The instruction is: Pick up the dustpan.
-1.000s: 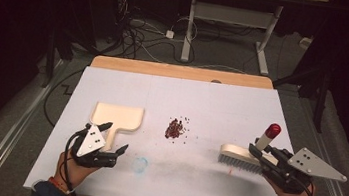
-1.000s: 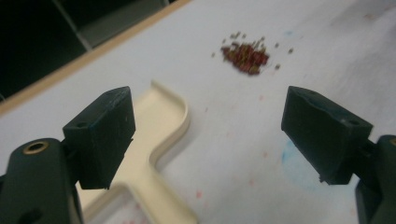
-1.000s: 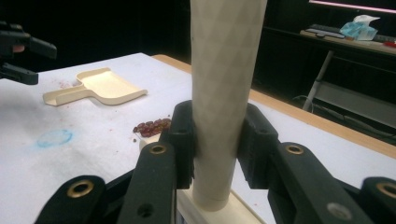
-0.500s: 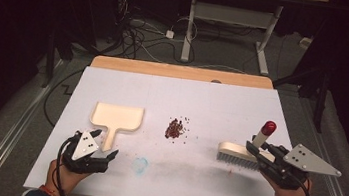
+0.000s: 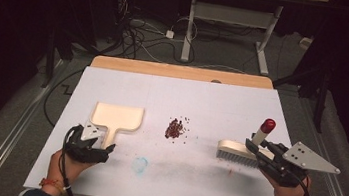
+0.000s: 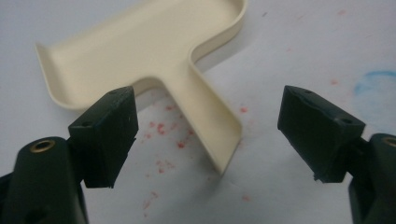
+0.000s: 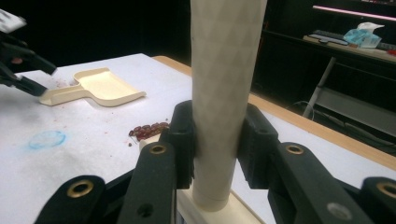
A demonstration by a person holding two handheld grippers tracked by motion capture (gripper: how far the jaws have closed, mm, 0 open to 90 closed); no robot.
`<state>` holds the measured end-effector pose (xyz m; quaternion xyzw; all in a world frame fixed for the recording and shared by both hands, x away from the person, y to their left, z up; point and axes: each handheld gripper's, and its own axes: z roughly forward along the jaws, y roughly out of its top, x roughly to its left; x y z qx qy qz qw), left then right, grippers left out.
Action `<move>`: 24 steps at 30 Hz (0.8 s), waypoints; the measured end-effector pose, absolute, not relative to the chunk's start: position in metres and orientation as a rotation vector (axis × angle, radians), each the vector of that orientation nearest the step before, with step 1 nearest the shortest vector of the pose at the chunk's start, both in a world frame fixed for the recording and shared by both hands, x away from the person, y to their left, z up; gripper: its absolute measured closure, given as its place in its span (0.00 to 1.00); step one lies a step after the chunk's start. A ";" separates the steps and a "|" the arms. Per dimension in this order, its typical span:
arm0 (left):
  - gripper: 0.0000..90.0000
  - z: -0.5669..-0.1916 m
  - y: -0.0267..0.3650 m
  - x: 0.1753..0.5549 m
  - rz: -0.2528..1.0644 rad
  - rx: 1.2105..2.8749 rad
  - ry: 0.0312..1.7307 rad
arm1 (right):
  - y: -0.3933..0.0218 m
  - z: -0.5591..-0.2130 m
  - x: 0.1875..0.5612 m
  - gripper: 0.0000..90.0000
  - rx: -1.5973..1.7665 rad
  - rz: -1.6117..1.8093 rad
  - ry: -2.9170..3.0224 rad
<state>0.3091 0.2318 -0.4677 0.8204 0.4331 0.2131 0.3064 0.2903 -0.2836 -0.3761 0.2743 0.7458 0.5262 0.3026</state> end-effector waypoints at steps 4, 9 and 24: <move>0.24 -0.481 0.233 0.335 0.413 2.162 1.280 | -0.282 -0.376 0.291 0.78 0.729 1.385 1.985; 0.29 -0.491 0.232 0.359 0.354 2.147 1.365 | -0.280 -0.377 0.291 0.78 0.729 1.373 1.989; 0.71 -0.496 0.234 0.367 0.432 2.070 1.354 | -0.279 -0.380 0.292 0.78 0.740 1.362 2.001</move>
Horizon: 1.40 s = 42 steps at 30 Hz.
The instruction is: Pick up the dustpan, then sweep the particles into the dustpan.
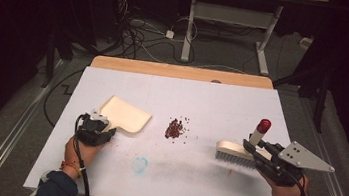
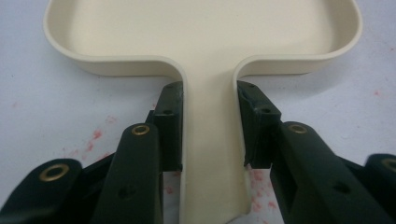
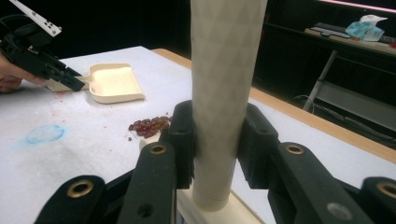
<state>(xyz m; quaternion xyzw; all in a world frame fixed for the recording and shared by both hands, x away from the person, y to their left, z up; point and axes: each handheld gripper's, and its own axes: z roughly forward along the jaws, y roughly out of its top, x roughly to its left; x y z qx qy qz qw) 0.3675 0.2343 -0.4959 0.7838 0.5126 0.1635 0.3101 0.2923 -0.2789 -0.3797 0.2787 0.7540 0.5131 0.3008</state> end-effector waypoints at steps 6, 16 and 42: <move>0.71 -0.492 0.232 0.368 0.461 2.115 1.303 | -0.280 -0.381 0.295 0.78 0.739 1.369 2.005; 0.71 -0.482 0.236 0.364 0.435 2.140 1.241 | -0.282 -0.382 0.301 0.78 0.766 1.369 1.996; 0.71 -0.463 0.241 0.336 0.400 2.195 1.139 | -0.276 -0.387 0.306 0.78 0.779 1.349 2.011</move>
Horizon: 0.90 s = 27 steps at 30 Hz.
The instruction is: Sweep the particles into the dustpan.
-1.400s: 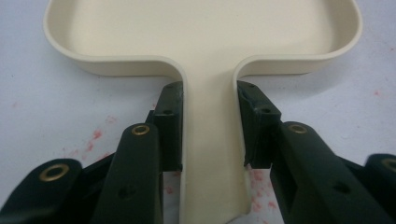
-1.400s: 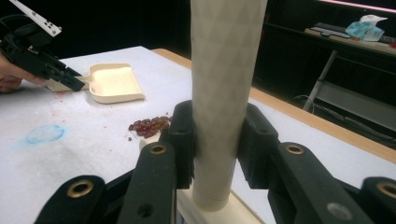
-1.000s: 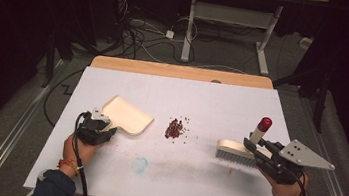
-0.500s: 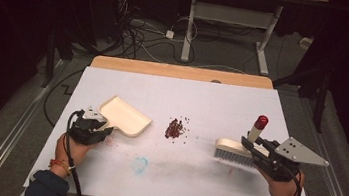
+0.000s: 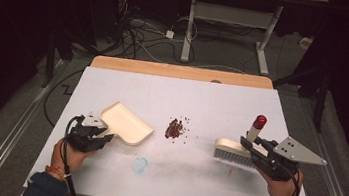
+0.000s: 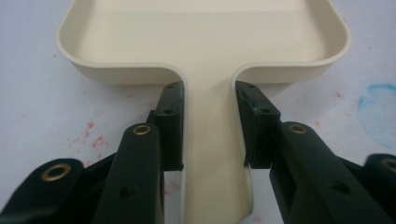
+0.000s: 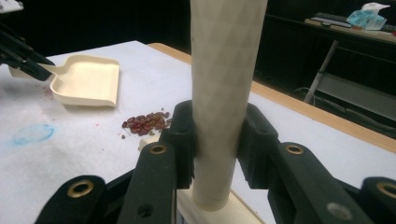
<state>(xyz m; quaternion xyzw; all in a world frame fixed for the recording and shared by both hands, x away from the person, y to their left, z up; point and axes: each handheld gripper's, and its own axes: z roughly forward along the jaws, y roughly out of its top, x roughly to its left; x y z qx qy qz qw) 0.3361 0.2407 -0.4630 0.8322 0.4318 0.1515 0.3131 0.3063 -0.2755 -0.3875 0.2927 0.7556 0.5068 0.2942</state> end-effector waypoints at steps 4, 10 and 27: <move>0.71 -0.460 0.239 0.329 0.387 2.199 1.115 | -0.278 -0.387 0.308 0.78 0.792 1.356 2.004; 0.71 -0.459 0.232 0.320 0.365 2.231 1.081 | -0.276 -0.386 0.309 0.78 0.789 1.361 2.001; 0.71 -0.464 0.213 0.299 0.314 2.294 1.005 | -0.269 -0.388 0.324 0.78 0.808 1.359 1.988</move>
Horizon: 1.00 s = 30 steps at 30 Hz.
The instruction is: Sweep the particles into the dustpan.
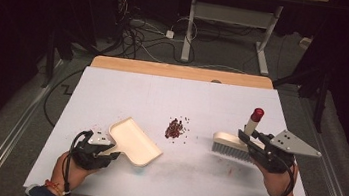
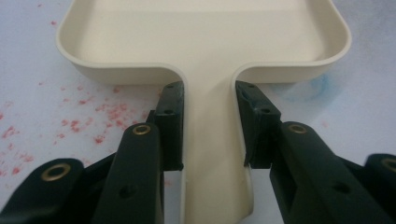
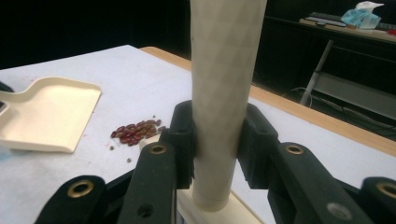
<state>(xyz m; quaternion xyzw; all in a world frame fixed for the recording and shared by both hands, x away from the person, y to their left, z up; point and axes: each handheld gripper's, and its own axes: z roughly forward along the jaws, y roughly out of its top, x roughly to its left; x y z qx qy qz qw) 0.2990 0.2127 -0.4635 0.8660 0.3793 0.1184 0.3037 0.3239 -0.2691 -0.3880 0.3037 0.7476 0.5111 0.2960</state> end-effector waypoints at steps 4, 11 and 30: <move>0.71 -0.464 0.210 0.299 0.311 2.297 1.000 | -0.264 -0.388 0.339 0.78 0.838 1.355 1.977; 0.71 -0.466 0.199 0.299 0.287 2.308 0.989 | -0.245 -0.385 0.372 0.78 0.869 1.345 1.948; 0.71 -0.473 0.183 0.299 0.277 2.304 0.992 | -0.161 -0.406 0.469 0.78 1.026 1.290 1.875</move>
